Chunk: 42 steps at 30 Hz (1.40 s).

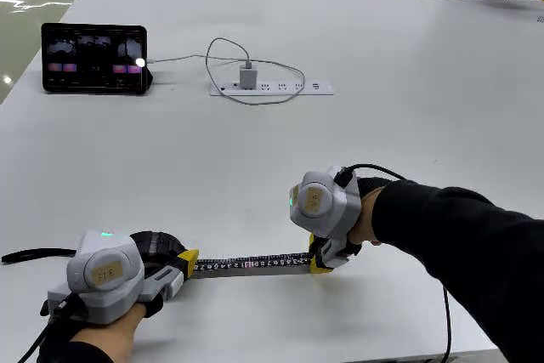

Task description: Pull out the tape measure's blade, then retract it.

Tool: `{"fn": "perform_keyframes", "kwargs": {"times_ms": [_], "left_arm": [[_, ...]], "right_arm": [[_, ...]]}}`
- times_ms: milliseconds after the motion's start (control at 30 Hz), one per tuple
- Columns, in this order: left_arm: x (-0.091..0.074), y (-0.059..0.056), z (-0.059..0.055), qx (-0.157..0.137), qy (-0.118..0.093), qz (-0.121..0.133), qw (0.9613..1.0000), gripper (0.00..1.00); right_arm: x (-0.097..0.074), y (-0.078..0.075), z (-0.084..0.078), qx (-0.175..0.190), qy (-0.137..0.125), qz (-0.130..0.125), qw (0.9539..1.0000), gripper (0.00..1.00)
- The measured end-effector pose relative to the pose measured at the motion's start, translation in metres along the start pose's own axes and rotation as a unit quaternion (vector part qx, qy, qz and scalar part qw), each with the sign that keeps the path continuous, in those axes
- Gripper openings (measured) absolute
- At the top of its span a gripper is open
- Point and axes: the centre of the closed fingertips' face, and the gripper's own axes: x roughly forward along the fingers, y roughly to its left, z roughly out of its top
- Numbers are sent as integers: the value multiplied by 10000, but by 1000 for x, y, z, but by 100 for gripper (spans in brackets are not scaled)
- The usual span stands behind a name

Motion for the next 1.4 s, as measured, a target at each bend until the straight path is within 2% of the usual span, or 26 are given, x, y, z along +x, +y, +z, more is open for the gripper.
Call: {"fn": "perform_keyframes", "kwargs": {"times_ms": [1400], "left_arm": [[0, 0, 0, 11, 3, -6, 10000, 64]], "right_arm": [[4, 1, 13, -18, -85, 3, 10000, 10]]}}
